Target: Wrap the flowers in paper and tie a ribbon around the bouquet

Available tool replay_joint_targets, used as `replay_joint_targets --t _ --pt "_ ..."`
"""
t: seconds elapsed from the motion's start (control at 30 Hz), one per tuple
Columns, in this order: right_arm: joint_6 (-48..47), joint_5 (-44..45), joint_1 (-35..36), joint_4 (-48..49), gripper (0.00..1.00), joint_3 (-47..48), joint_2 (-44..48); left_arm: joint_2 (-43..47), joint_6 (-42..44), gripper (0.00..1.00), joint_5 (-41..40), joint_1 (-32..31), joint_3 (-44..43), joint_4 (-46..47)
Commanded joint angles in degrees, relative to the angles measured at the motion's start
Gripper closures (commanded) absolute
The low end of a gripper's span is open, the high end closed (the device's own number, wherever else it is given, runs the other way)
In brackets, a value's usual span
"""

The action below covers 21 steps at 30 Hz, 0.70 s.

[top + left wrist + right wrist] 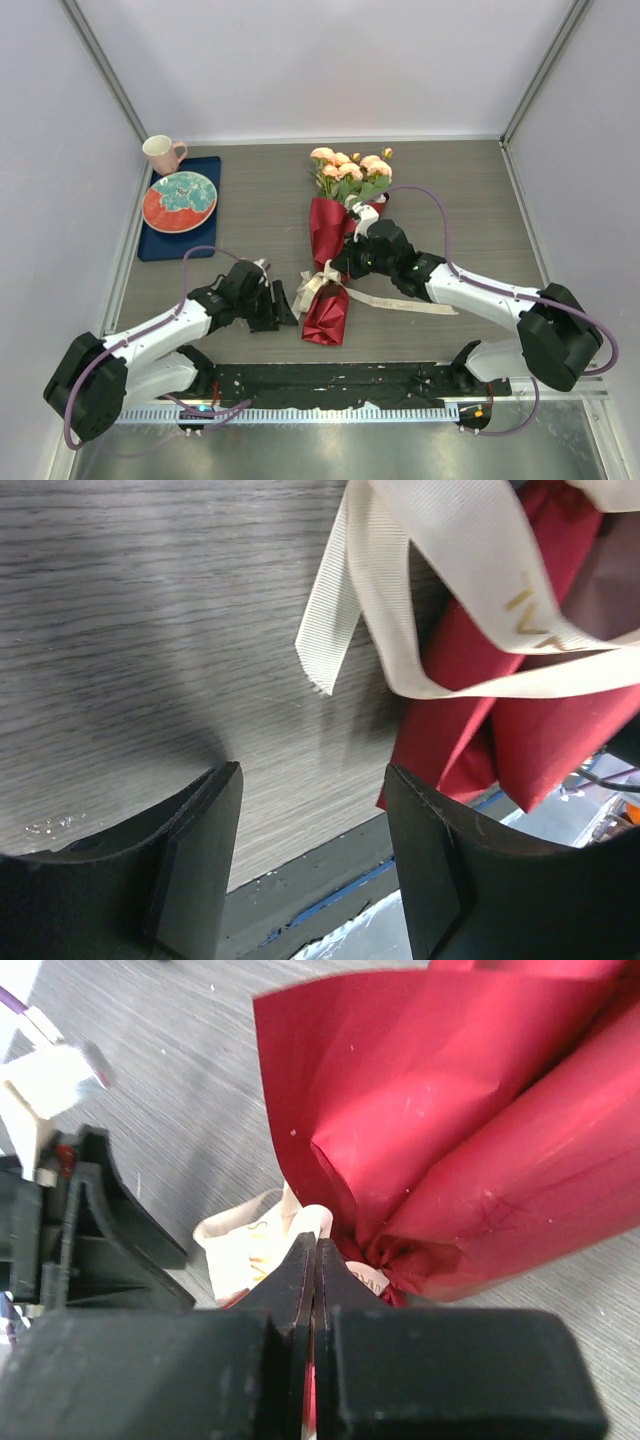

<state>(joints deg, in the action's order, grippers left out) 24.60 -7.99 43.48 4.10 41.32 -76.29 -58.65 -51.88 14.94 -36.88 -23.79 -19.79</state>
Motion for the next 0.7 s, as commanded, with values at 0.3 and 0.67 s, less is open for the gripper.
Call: replay_joint_targets --t 0.3,0.67 --pt "4.4 4.39 0.02 1.09 1.0 -0.01 3.96 0.03 2.75 0.44 -1.67 -0.73 2.17 21.89" --pt "4.4 3.6 0.02 1.26 1.0 0.08 4.22 -10.25 -8.24 0.39 5.54 -0.82 5.06 36.39"
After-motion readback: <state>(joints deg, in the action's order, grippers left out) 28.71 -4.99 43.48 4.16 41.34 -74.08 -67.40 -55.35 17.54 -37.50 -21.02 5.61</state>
